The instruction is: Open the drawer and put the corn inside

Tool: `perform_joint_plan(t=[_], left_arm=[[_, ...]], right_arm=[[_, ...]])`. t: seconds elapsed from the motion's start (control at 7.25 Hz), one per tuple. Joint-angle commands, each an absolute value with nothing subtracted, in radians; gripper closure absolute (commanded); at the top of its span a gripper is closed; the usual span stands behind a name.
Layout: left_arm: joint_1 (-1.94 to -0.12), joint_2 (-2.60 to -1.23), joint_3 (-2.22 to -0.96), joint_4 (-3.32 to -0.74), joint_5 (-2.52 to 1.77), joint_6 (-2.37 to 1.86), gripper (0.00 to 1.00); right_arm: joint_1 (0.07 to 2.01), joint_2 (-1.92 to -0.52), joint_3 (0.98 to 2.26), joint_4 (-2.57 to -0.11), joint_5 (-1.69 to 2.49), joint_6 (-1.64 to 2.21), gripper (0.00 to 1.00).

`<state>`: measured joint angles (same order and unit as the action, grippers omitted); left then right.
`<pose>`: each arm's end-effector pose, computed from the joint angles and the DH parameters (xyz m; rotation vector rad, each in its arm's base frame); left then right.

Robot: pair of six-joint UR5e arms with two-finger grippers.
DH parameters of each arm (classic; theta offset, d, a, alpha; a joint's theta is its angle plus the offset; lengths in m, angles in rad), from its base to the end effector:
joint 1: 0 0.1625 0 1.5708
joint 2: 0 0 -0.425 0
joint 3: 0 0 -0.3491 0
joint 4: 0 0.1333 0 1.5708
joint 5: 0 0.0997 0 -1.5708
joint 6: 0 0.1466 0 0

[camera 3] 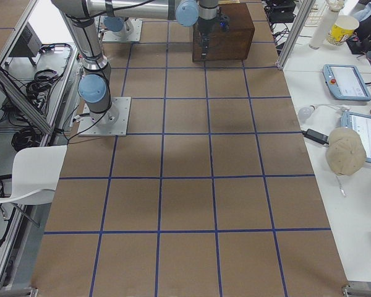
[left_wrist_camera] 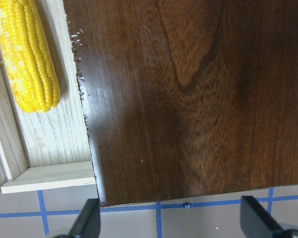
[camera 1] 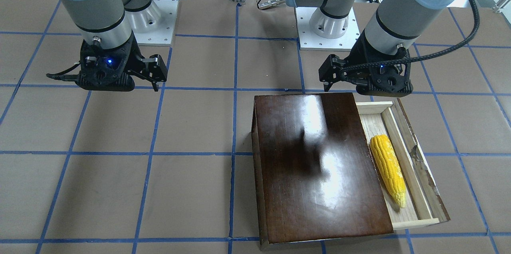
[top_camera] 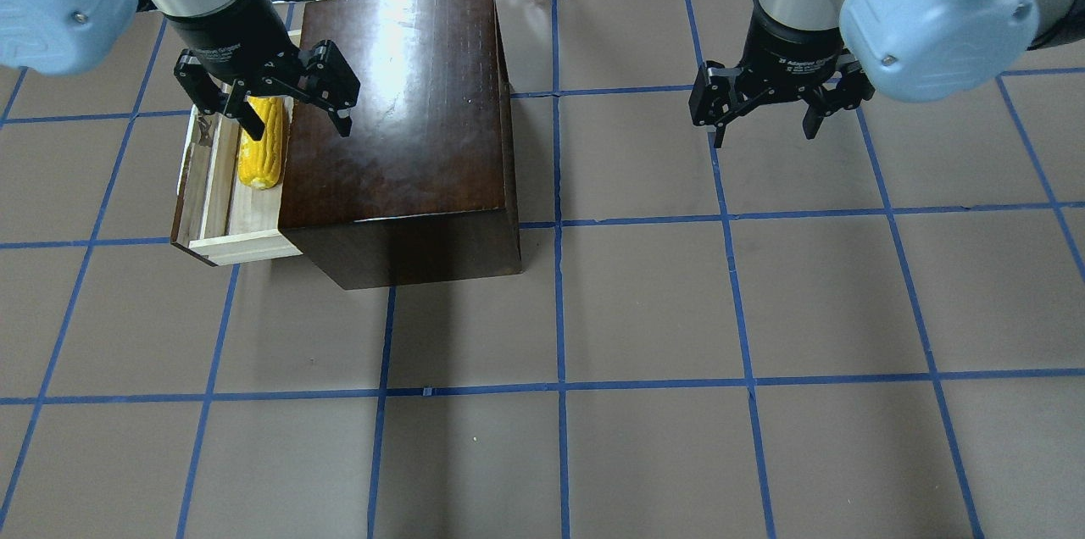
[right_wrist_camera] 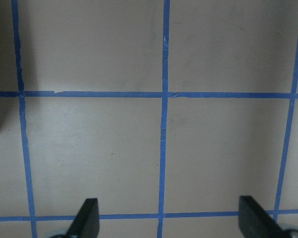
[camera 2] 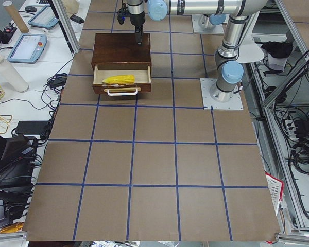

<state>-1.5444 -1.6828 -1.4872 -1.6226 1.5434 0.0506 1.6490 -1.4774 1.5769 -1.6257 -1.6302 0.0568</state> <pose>-0.1245 -0.4876 0.4209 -0.0359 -3.1085 -0.1230 0.1617 -0.4689 0.4003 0.0350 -3.0785 -0.0623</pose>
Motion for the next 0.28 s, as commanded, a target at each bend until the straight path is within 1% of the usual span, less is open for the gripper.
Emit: perform_joint_plan(t=[0.0, 0.14], left_arm=[[-1.539, -1.681, -1.482, -1.617, 1.545, 0.051, 0.0], [-1.539, -1.68, -1.486, -1.617, 1.545, 0.051, 0.0]], right_arm=[[1.649, -1.479, 1.577, -1.626, -1.631, 0.057, 0.0], [1.649, -1.477, 1.577, -1.625, -1.631, 0.057, 0.0]])
